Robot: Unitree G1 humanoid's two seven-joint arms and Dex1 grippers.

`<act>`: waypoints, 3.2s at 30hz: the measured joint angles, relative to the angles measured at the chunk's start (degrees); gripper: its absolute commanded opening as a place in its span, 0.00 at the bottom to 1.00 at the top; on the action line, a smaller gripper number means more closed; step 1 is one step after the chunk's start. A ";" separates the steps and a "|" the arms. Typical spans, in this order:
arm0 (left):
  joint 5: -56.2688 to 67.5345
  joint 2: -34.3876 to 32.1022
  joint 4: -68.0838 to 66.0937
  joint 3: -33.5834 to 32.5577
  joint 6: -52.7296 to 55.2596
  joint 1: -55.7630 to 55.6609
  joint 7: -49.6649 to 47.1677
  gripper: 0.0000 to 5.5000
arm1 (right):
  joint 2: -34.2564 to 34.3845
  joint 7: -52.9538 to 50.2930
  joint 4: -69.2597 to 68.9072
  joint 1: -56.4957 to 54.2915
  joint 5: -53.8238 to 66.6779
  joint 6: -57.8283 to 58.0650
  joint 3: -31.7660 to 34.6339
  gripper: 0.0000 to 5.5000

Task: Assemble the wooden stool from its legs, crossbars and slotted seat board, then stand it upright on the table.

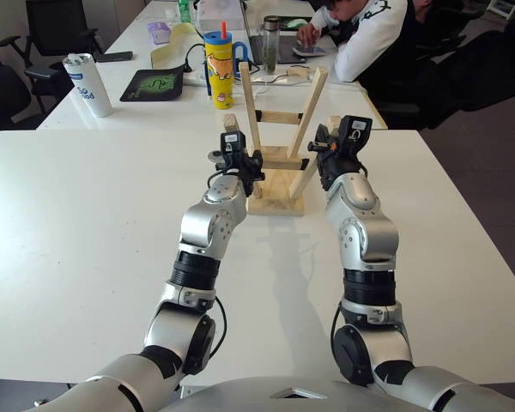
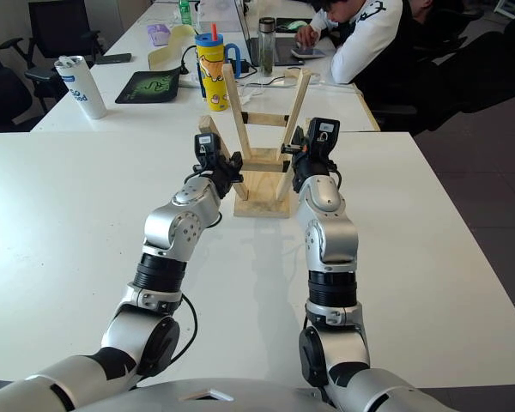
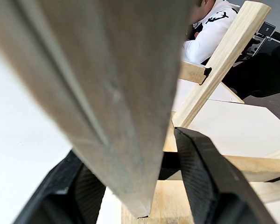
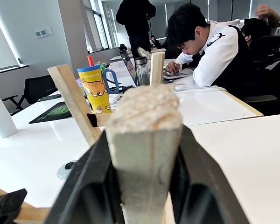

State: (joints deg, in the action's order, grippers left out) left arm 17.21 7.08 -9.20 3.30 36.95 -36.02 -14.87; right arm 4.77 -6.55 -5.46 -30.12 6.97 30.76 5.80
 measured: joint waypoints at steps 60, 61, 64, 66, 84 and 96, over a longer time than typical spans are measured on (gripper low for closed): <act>-10.95 2.92 19.53 0.58 2.89 10.57 -6.75 0.50 | 1.42 2.93 5.53 -3.28 2.48 -3.34 -2.86 0.34; -11.61 2.85 20.00 1.18 2.22 10.55 -6.49 0.50 | 1.43 2.93 5.53 -3.28 2.48 -3.35 -2.86 0.34; -13.23 2.71 21.03 1.78 1.07 10.52 -6.38 0.50 | 1.42 2.92 5.52 -3.28 2.47 -3.70 -2.80 0.34; -14.65 2.45 21.57 1.71 0.20 10.69 -6.46 0.50 | 1.43 2.94 5.23 -3.29 2.49 -5.47 -2.70 0.34; -19.49 -7.00 31.72 -5.82 -6.46 -7.27 1.51 0.50 | -5.16 7.03 5.54 -21.17 1.11 -18.94 -1.55 0.34; -9.34 -14.47 12.71 -7.91 7.04 -5.97 15.56 0.50 | -14.44 23.91 23.59 -16.80 -4.39 -16.91 -14.16 0.34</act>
State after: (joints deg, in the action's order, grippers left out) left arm 7.87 -7.39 3.51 -4.61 43.99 -42.00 0.69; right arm -9.67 17.36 18.13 -46.92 2.58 13.84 -8.37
